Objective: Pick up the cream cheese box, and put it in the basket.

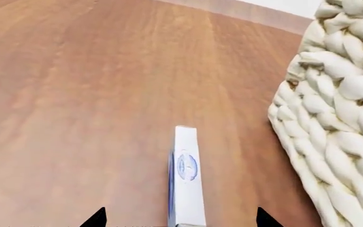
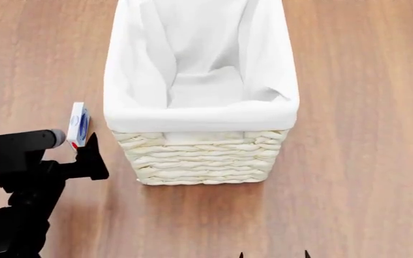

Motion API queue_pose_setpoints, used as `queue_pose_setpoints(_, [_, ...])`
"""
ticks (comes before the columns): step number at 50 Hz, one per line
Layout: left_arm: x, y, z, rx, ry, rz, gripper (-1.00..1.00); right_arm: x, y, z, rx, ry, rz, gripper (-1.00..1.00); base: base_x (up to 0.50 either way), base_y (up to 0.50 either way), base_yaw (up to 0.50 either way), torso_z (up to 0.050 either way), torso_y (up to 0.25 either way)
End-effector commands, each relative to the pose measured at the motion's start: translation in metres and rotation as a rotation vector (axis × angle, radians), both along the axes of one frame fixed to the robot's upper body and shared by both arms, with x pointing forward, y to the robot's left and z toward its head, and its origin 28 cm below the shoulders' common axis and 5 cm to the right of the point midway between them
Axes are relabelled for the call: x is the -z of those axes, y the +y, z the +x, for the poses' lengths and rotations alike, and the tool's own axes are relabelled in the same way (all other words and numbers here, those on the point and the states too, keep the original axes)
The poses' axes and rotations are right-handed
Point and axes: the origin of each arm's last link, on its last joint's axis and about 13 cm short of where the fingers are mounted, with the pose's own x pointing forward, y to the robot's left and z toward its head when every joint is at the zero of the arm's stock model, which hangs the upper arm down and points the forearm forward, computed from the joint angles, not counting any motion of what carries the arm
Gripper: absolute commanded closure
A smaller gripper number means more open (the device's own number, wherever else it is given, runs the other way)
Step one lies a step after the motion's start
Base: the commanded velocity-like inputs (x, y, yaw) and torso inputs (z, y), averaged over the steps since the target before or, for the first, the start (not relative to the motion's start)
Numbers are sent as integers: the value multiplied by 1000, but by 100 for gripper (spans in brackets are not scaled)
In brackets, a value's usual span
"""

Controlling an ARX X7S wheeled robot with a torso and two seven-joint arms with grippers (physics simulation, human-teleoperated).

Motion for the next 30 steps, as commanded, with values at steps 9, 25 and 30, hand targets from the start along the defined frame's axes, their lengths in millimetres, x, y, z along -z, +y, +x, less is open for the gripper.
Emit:
queue_pose_setpoints(9, [-1, -8, 2, 12, 57, -18, -100, 0, 0, 0, -2, 1, 2, -100, 0, 0, 0, 0, 0])
queue_pose_setpoints(25, [2, -7, 1, 15, 58, -30, 100, 1, 0, 0, -8, -1, 4, -100, 0, 0, 0, 0, 0])
queue_pose_setpoints(30, [1, -3, 1, 7, 47, -16, 100, 0, 0, 1, -6, 2, 6, -100, 0, 0, 0, 0, 0])
